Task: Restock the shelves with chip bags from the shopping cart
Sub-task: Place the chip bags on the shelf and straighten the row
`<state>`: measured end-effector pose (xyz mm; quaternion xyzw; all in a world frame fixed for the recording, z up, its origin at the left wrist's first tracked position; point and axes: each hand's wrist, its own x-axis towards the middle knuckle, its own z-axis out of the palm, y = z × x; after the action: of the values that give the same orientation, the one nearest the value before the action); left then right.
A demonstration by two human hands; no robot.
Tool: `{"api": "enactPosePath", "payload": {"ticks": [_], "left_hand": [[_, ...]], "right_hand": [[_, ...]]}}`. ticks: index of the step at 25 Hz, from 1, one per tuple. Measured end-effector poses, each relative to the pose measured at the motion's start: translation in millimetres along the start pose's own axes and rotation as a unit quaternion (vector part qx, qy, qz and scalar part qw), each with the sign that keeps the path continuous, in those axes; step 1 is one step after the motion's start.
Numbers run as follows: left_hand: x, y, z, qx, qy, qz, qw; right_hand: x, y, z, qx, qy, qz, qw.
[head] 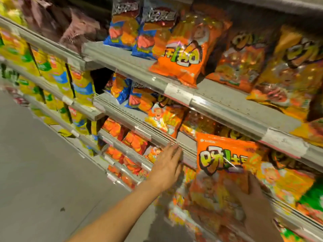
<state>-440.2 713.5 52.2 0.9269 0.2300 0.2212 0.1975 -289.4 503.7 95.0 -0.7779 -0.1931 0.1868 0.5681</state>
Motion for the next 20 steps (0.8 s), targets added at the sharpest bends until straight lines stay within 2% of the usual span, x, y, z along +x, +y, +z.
{"api": "enactPosePath", "payload": {"ticks": [2,4,6,8,10,15,18,20], "left_hand": [[18,-28,-10,0.037,-0.033,0.019,0.999],[37,-44,-19,0.069,-0.038,0.038,0.996],[51,-51,-26,0.115,-0.04,0.057,0.991],[60,-60,-27,0.134,-0.091,0.065,0.985],[64,-67,-27,0.127,-0.138,0.049,0.981],[56,-73,-27,0.09,-0.118,0.049,0.988],[53,-75,-28,0.073,-0.106,0.05,0.99],[51,-75,-27,0.092,-0.1,0.055,0.989]], "right_hand": [[11,-34,36,0.008,-0.007,-0.021,1.0],[33,-58,71,0.037,0.01,-0.072,0.997],[53,-72,92,0.051,0.032,-0.085,0.995],[77,-83,105,0.045,0.067,-0.089,0.993],[96,-90,114,0.043,0.043,-0.082,0.995],[116,-94,121,0.045,0.096,-0.1,0.989],[119,-83,116,0.015,0.104,-0.036,0.994],[117,-77,118,0.034,0.158,-0.066,0.985]]}}
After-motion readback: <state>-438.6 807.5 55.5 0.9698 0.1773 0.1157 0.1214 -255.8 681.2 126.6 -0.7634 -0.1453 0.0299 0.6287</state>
